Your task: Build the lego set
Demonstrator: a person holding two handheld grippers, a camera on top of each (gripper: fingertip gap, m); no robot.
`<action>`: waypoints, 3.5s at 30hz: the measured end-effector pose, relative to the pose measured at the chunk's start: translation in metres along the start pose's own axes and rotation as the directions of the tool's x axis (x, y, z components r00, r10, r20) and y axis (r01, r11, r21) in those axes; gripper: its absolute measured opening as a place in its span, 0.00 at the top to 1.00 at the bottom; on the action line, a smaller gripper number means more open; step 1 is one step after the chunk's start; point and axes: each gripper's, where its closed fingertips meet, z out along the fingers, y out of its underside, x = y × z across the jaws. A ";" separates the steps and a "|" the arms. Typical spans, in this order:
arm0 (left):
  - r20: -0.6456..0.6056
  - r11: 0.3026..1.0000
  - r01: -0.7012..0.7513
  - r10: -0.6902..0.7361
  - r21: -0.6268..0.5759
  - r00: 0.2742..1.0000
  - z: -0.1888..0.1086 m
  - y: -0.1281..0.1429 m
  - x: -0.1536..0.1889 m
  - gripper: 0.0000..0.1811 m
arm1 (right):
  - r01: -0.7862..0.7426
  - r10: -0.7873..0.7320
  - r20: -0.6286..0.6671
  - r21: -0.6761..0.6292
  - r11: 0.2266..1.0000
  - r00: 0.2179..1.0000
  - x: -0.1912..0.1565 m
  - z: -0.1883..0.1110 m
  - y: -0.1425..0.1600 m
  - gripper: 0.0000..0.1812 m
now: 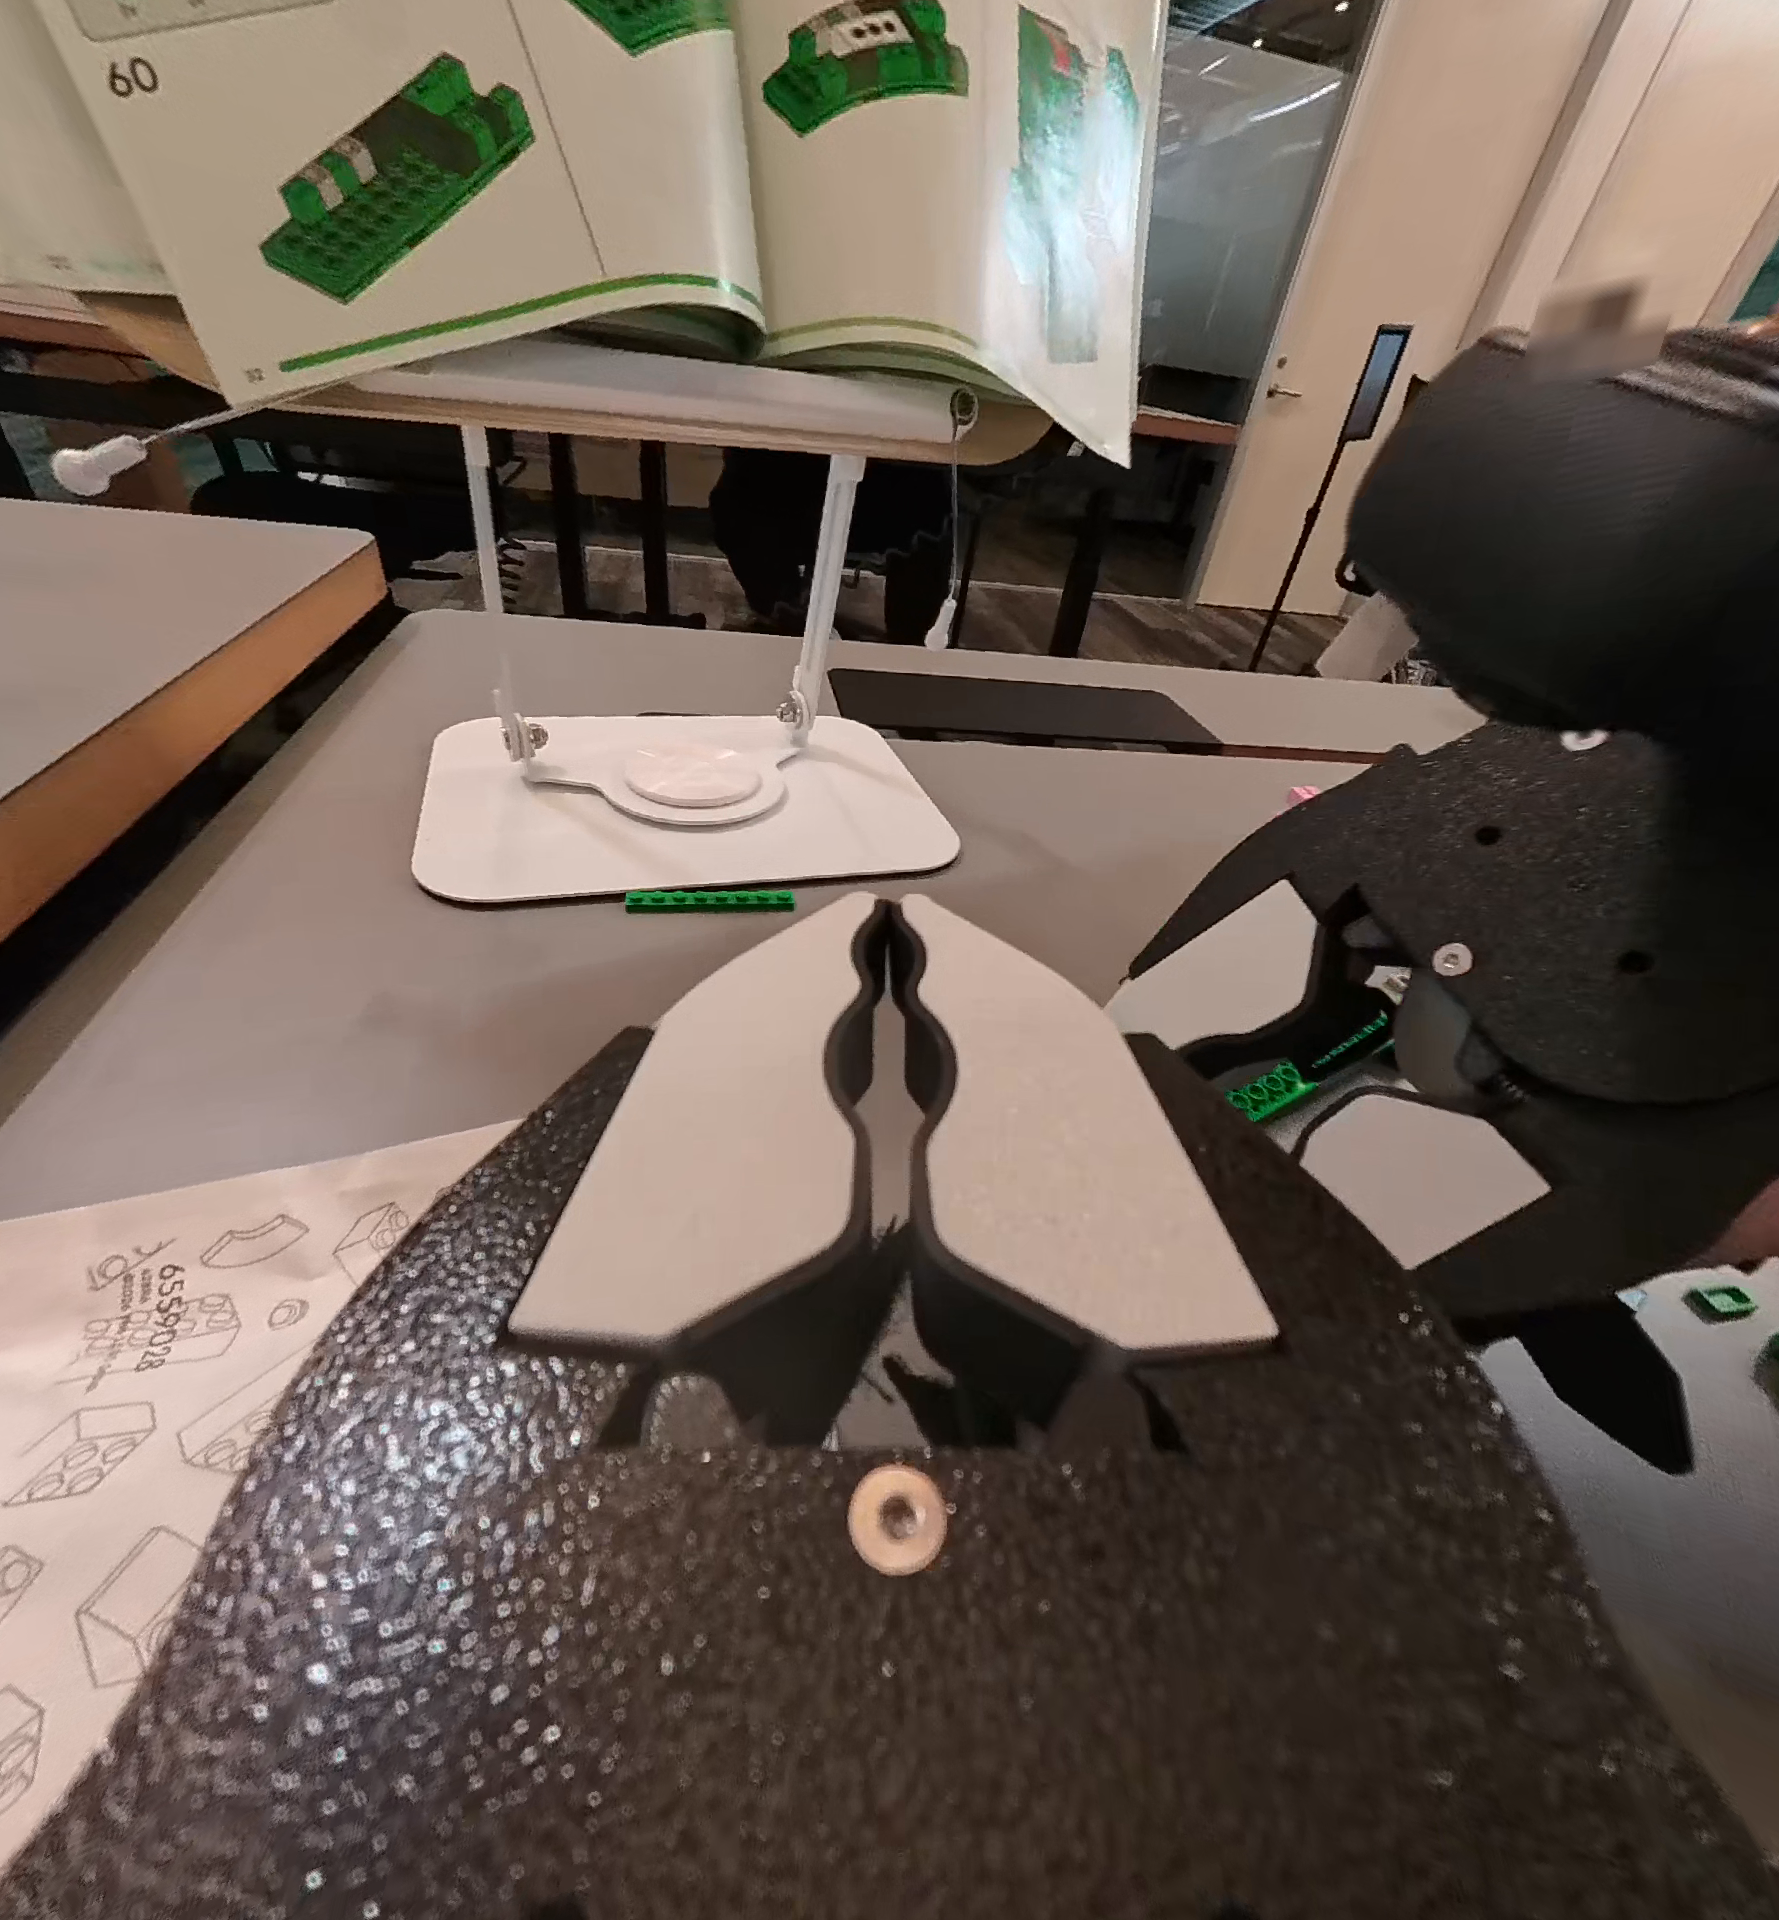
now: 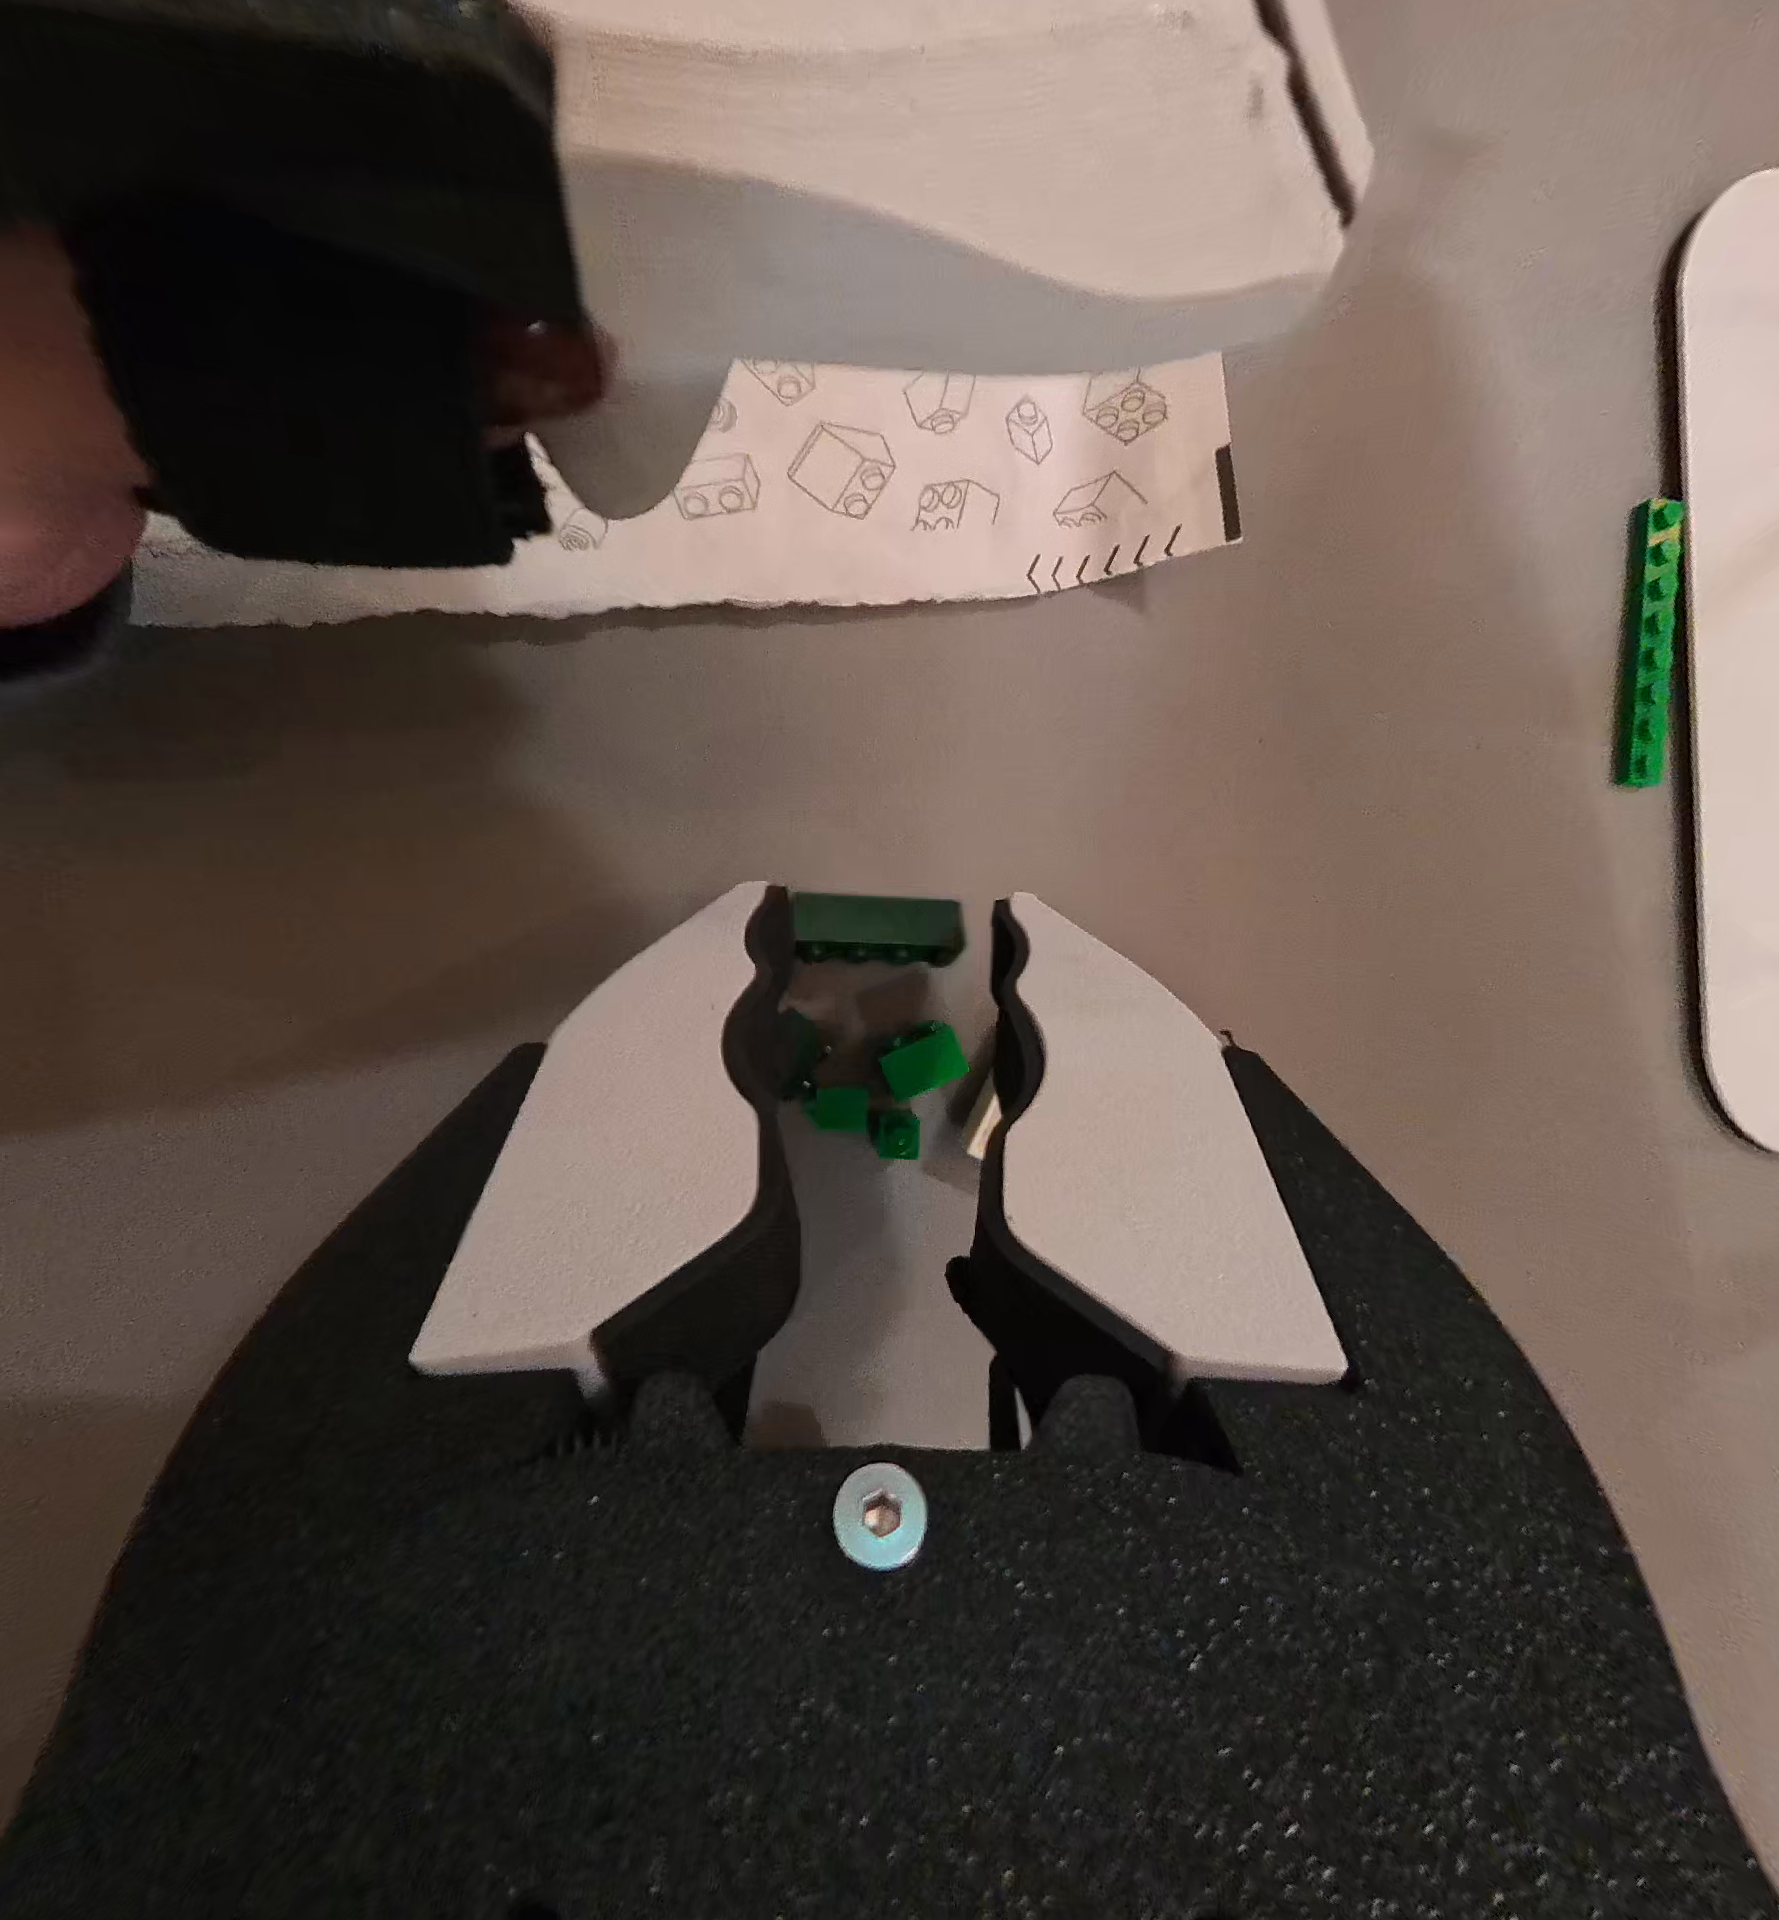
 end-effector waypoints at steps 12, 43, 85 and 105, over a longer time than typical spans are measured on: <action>-0.024 1.000 0.004 -0.005 -0.018 1.000 0.002 0.005 0.004 1.00 | -0.136 0.147 -0.158 0.076 0.988 0.976 -0.001 -0.087 0.057 0.77; -0.098 0.997 -0.051 0.044 -0.065 0.994 0.010 0.015 0.029 1.00 | -0.390 0.383 -0.075 -0.155 0.908 0.921 -0.078 -0.144 0.233 0.91; -0.108 0.998 -0.022 0.015 -0.066 0.994 0.011 0.014 0.027 1.00 | -0.372 0.370 -0.242 0.035 0.927 0.897 -0.045 -0.160 0.206 0.86; -0.119 0.997 -0.018 0.009 -0.073 0.993 0.011 0.015 0.028 1.00 | -0.364 0.360 -0.053 -0.162 0.917 0.932 -0.086 -0.161 0.235 0.84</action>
